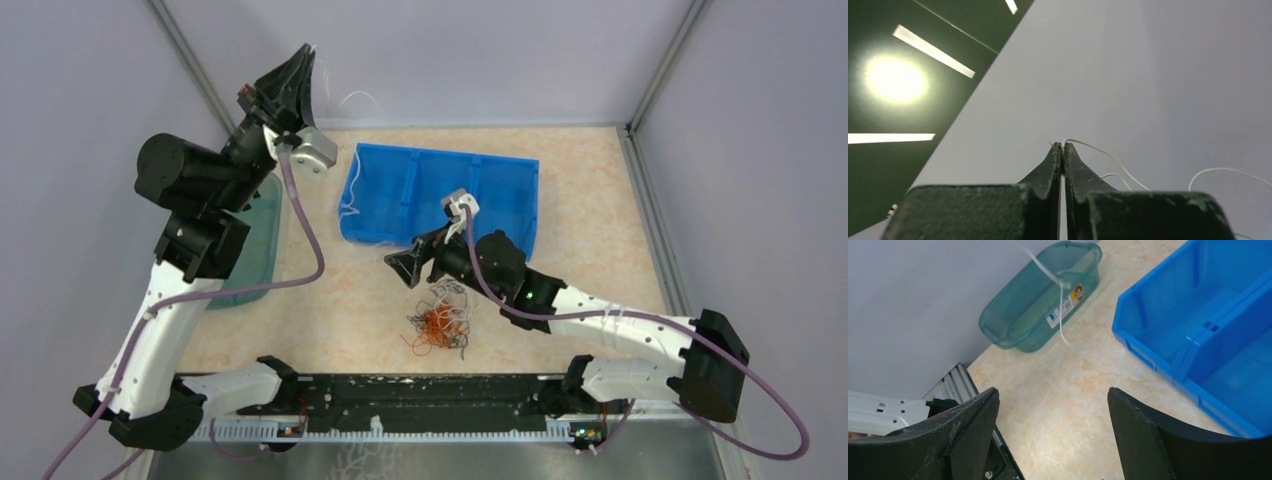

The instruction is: Untangle the cables

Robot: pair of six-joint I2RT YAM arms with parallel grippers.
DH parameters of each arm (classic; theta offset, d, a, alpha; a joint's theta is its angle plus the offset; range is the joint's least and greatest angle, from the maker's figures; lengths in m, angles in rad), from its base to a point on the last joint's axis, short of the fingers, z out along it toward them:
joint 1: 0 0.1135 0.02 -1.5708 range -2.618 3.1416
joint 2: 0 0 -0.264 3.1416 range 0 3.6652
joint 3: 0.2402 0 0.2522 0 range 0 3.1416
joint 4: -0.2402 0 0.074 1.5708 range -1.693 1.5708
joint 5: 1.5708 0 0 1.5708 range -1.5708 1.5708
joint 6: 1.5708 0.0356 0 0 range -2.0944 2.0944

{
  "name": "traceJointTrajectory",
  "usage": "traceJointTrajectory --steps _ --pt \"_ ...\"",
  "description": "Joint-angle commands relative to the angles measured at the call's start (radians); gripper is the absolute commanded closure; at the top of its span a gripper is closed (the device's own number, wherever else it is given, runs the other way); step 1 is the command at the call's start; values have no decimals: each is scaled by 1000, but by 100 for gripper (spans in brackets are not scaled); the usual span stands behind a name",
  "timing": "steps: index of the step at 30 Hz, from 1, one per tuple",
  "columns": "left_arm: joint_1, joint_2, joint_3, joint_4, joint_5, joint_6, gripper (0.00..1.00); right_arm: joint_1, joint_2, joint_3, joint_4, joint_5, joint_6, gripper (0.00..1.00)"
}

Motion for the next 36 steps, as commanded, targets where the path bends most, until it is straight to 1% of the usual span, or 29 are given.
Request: traceJointTrajectory --steps 1,4,7,10,12,17,20,24,30,36 --pt "0 52 91 147 6 37 93 -4 -38 -27 52 44 12 20" --pt "0 90 127 189 6 49 94 -4 -35 -34 46 59 15 21" --pt "-1 117 135 243 13 69 94 -4 -36 -40 47 64 16 22" --pt "0 141 134 262 11 85 94 -3 -34 -46 44 76 14 22" --pt "0 148 114 262 6 84 94 -4 -40 -51 42 92 12 22" --pt "2 151 -18 323 -24 136 93 -3 -71 -89 60 132 12 23" --pt "12 179 -36 341 -35 143 93 -4 -95 -111 61 154 12 24" --pt "35 239 2 369 -50 142 93 -5 -116 -132 69 162 12 25" --pt "56 325 123 401 -54 144 93 -13 -128 -156 74 161 22 26" --pt "66 387 235 412 -39 206 93 -20 -132 -167 72 164 28 26"
